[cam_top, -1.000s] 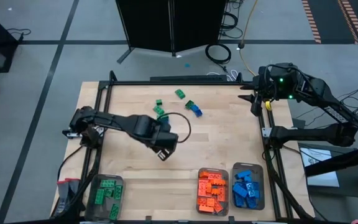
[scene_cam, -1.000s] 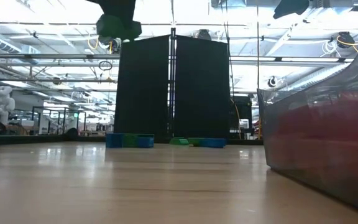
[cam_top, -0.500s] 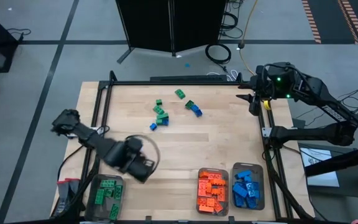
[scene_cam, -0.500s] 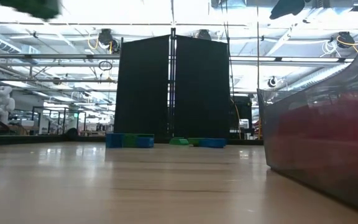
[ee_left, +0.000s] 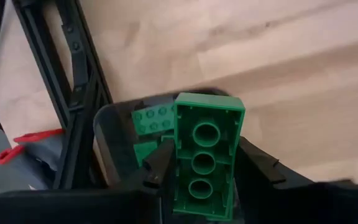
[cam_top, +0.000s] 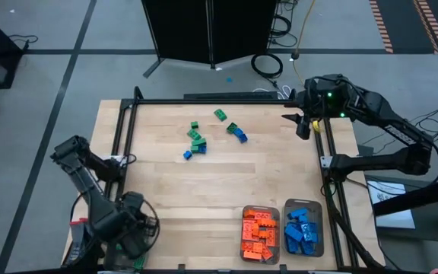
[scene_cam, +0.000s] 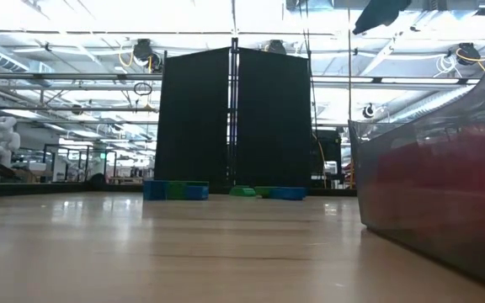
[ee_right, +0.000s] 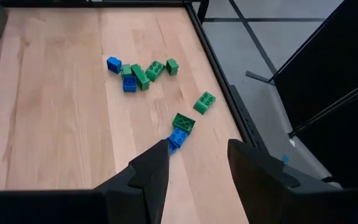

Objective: Sort blocks
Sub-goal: Put the green game piece into the left black bin, then put the blue game piece into the right black bin

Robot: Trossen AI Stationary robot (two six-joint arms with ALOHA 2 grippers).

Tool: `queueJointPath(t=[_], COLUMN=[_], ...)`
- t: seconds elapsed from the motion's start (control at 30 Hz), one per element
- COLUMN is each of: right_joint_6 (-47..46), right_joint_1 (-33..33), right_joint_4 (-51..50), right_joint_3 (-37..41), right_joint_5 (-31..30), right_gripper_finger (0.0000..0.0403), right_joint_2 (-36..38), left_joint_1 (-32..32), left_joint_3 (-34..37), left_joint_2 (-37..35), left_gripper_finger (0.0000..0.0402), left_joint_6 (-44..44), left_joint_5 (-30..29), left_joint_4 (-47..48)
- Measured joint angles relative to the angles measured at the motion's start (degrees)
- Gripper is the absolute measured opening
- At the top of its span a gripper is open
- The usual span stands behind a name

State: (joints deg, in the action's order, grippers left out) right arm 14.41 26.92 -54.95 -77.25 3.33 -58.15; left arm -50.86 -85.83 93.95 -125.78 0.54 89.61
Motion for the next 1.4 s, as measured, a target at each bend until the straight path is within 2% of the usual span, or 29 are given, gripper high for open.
queueJointPath(t=[0.27, 0.7, 0.93, 1.0, 1.2, 1.3, 1.4], right_joint_6=[-1.67, -1.60, -1.53, -1.53, -1.53, -1.50, -1.28], right_joint_1=[0.00, -0.01, 0.00, 0.00, -0.02, -0.02, 0.00], right_joint_4=[0.06, 0.41, 0.35, 0.34, 0.26, 0.26, 0.38], right_joint_3=[0.00, 0.00, 0.00, 0.00, 0.00, 0.00, 0.00], right_joint_5=[-0.02, -0.02, -0.04, -0.02, -0.04, -0.04, -0.04], right_gripper_finger=[0.0160, 0.0160, 0.0160, 0.0160, 0.0160, 0.0160, 0.0160], right_joint_2=[-1.78, -1.77, -1.77, -1.77, -1.77, -1.77, -1.77], left_joint_1=[-6.01, -10.77, -12.21, -12.21, -12.18, -12.17, -11.47], left_joint_3=[2.70, 14.38, 17.49, 17.91, 17.97, 17.97, 17.97], left_joint_2=[0.04, 0.55, 0.57, 0.57, 0.57, 0.55, 0.56], left_gripper_finger=[0.0112, 0.0112, 0.0113, 0.0136, 0.0248, 0.0273, 0.0279], left_joint_6=[-1.38, -1.40, -0.94, -0.94, -0.98, -1.01, -1.29], left_joint_5=[0.98, 2.10, 2.22, 2.27, 2.26, 2.27, 2.33], left_joint_4=[-5.39, -24.51, -27.76, -27.72, -28.28, -30.35, -32.95])
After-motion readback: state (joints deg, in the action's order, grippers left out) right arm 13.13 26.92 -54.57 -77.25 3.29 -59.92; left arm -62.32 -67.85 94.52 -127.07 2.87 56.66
